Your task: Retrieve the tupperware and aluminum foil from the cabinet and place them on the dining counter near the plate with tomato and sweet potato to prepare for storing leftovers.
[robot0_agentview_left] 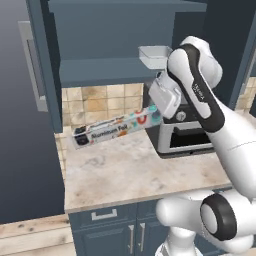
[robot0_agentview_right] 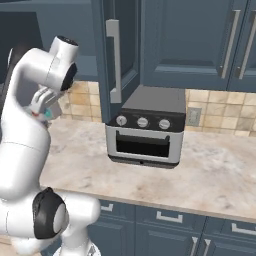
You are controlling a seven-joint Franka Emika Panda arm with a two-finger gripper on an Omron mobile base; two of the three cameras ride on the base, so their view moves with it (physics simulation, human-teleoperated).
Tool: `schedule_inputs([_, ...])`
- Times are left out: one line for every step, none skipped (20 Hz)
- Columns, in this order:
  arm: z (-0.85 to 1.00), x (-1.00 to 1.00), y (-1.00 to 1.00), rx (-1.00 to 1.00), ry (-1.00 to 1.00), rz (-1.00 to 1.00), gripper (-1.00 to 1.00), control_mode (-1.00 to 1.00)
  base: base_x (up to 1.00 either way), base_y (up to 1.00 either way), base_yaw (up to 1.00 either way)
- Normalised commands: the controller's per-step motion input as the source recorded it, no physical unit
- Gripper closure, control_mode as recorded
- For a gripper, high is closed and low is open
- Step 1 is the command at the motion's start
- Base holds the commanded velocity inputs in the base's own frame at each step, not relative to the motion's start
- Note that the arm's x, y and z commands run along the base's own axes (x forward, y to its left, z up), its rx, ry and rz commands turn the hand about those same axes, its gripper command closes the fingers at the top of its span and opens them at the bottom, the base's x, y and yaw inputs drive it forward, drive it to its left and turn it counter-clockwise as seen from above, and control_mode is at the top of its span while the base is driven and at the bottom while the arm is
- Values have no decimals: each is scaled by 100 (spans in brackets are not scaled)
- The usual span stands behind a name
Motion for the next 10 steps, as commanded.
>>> schedule_inputs([-78,-100,-34,-26,26,1,100,-100,0,0,0])
schedule_inputs([-81,-100,-36,-25,25,2,100,-100,0,0,0])
schedule_inputs([-71,-100,-31,-23,25,2,100,-100,0,0,0])
schedule_inputs([-48,-99,-11,-19,23,0,100,-100,0,0,0])
schedule_inputs([-23,-88,0,-15,21,0,100,-100,0,0,0])
schedule_inputs([-4,-79,0,-13,18,0,100,-100,0,0,0])
schedule_inputs([0,-69,0,-14,20,0,100,-100,0,0,0])
schedule_inputs([0,-61,0,-15,23,0,100,-100,0,0,0])
schedule_inputs([0,-52,5,-16,24,0,100,-100,0,0,0])
schedule_inputs([0,-50,10,-17,23,0,100,-100,0,0,0])
